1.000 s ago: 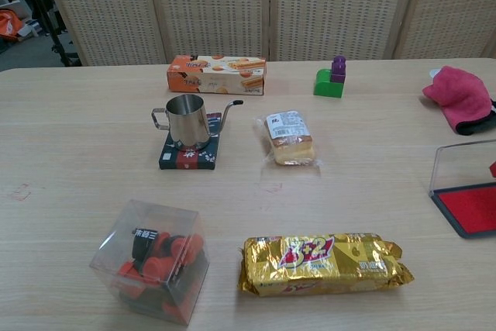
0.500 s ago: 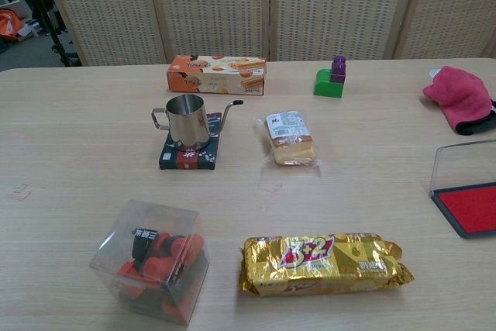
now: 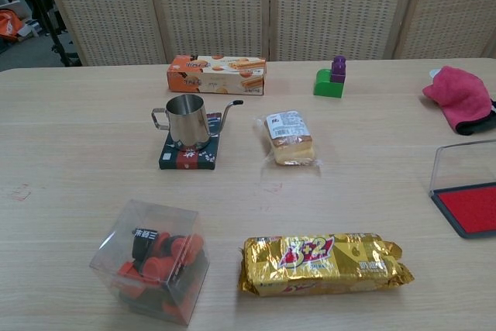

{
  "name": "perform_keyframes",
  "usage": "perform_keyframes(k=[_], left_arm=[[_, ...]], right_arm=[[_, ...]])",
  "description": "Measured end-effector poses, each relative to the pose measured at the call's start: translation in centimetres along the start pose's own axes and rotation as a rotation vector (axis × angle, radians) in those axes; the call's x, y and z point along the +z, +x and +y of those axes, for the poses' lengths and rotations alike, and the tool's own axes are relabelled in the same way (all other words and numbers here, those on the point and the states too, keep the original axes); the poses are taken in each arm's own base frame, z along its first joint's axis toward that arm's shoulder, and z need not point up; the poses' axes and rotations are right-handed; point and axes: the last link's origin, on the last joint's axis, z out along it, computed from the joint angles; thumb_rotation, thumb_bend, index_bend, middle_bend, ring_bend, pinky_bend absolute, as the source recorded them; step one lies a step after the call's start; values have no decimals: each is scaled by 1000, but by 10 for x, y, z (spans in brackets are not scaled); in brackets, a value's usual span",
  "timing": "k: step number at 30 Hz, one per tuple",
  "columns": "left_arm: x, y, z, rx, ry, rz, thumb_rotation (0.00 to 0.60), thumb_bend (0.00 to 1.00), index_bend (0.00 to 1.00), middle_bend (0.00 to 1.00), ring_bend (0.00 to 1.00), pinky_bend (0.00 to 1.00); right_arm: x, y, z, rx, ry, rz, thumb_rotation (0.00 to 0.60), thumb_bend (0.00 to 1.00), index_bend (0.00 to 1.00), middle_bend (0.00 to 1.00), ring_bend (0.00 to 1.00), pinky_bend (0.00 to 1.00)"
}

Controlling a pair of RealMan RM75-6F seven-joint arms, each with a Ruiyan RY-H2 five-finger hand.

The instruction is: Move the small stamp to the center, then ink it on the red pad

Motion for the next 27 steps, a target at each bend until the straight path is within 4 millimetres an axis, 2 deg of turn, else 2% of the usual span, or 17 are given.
perform_keyframes(k=[14, 27], left_arm=[[0, -2, 1, 6, 2, -3, 600, 182, 0, 0, 0, 0], [0, -2, 1, 7, 5, 0, 600, 182, 0, 0, 0, 0]], right_arm=[[2, -8, 5, -35, 3, 19, 600, 620, 597, 965, 1000, 1000], [2, -12, 4, -171, 2, 78, 600, 620, 597, 966, 1000, 1000]])
